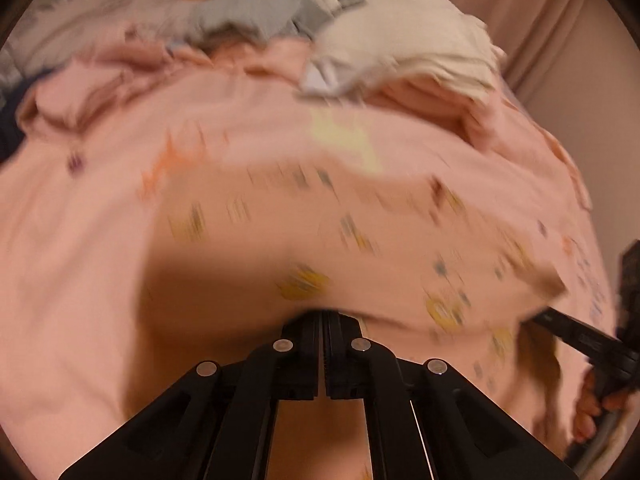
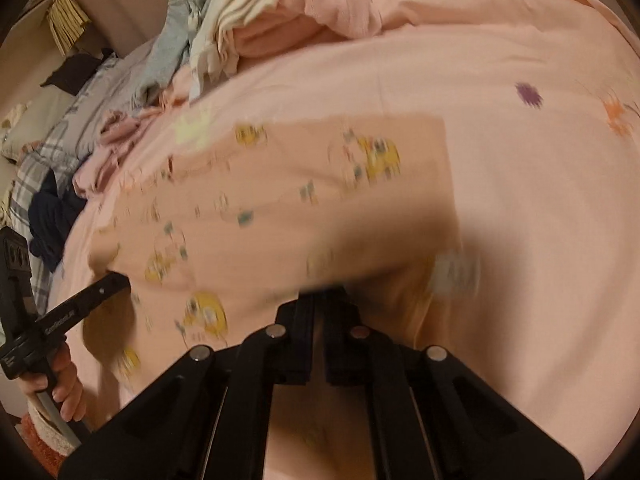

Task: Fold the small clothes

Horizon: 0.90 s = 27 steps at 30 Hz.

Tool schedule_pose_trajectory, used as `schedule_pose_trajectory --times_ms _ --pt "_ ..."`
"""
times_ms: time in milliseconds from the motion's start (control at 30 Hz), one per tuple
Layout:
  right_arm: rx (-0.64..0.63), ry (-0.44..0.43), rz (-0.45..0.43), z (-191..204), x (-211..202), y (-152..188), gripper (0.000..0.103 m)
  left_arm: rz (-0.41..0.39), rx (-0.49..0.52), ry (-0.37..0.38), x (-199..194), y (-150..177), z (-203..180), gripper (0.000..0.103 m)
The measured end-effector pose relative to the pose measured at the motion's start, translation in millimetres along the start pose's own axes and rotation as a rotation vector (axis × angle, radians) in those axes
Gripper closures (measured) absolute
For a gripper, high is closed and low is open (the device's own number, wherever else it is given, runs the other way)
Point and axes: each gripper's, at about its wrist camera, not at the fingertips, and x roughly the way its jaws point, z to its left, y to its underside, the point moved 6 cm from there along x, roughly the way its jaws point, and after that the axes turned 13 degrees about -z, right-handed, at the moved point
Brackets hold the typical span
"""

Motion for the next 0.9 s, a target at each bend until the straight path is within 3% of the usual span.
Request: schedule_pose_trajectory --times_ms 167,300,467,500,533,600,733,800,900 --pt "0.002 0.067 -0.064 -1 22 -52 0.097 -0.027 -0.184 -0.019 31 -38 23 0.101" --pt "0.102 0.063 -0.055 -14 44 -69 0.094 -0.061 -0.231 -0.140 37 -43 49 0.101" --pt "0.201 -0.028 -0.078 -23 21 -66 0.089 -0.010 -0.289 -0.036 10 -36 55 0.100" --pt "0.211 -0.034 -0.080 -25 12 -65 0.083 -0.013 -0.301 0.000 -3 -35 52 0.096" --pt "0.221 -0.032 -0.083 -27 2 -64 0.078 -0.015 -0.302 0.018 -12 -36 49 0.080" --pt "0.235 -0.040 -0.093 -29 -28 -61 0.061 -0.042 -0.310 0.077 -39 -39 40 0.032" --pt "0.197 -0.060 -0.145 -15 -78 -60 0.054 -0.076 -0.331 0.156 -94 -44 23 0.027" --pt "0.168 -0.046 -0.168 -3 -109 -55 0.035 -0.057 -0.324 0.196 -118 -39 15 0.024" --pt "0.213 -0.071 -0.203 3 -143 -41 0.019 -0.047 -0.325 0.232 -149 -20 11 0.024"
